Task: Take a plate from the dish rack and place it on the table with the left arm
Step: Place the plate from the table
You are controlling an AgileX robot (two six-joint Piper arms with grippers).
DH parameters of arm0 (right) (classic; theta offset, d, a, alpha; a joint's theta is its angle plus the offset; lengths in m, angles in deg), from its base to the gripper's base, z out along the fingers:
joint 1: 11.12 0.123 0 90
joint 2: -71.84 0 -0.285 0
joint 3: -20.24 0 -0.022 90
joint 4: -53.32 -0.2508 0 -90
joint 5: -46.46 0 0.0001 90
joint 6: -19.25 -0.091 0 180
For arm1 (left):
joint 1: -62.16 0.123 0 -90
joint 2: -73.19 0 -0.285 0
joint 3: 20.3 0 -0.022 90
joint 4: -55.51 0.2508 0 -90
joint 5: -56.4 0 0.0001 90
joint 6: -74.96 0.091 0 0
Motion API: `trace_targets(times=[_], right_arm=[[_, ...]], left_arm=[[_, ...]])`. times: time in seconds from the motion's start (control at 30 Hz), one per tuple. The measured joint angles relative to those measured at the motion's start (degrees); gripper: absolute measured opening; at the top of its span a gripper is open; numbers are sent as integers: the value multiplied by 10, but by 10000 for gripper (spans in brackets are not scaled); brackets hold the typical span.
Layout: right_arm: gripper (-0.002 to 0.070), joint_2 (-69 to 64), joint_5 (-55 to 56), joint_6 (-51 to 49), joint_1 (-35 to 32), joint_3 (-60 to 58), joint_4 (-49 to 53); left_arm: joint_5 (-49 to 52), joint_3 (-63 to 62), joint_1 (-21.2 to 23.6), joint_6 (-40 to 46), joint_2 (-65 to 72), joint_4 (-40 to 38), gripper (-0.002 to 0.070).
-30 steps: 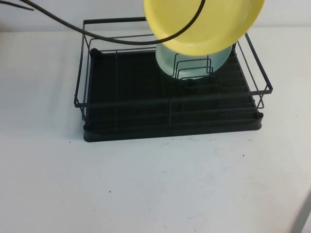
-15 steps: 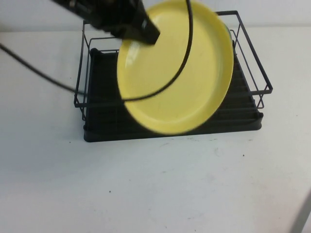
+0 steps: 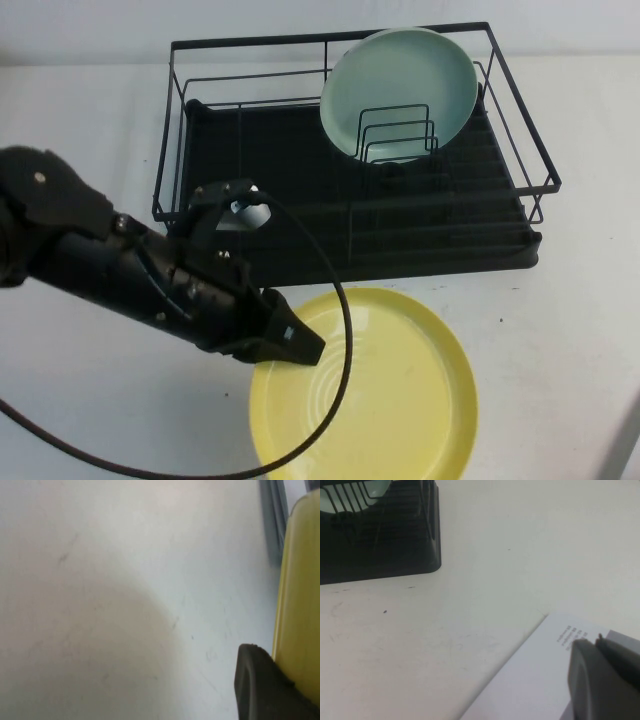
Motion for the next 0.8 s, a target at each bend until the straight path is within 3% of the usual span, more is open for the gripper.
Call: trace_targets(times=[0.17,0.3,0.73,0.8], right_arm=[[-20,0,0,0,0,0,0],[-21,0,0,0,0,0,0],[-20,0,0,0,0,0,0],[-20,0,0,0,0,0,0]], left_arm=[[-123,42,0,40,12,-95,76],[-170,46,0,47,43,-122,76],[-215,46,0,117,148,-185,78],[-221,46,0,127,151,-179,112]])
